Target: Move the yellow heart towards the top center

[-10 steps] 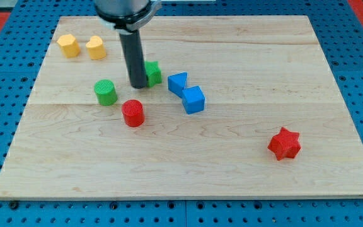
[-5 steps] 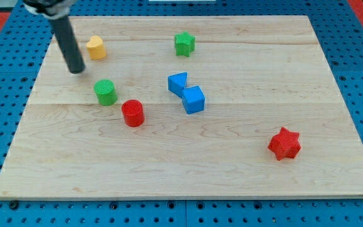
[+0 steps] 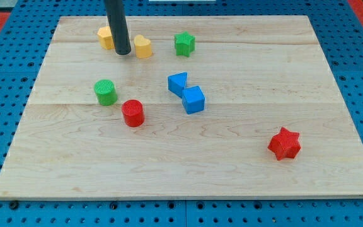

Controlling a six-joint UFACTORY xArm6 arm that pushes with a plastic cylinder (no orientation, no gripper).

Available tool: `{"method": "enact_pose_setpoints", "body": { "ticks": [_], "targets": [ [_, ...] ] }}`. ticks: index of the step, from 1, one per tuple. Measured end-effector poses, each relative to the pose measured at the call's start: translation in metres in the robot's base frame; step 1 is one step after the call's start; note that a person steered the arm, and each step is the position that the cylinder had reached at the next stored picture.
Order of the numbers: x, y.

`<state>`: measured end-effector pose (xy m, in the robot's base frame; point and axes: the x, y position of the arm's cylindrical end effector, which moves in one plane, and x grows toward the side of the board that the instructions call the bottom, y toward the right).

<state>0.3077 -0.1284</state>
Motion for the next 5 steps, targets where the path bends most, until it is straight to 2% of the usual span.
{"method": "enact_pose_setpoints", "body": {
  "ticks": [1, 3, 5],
  "targets": [
    [0.02, 0.002],
    [-0.001, 0.051],
    [0.002, 0.055]
  ]
}}
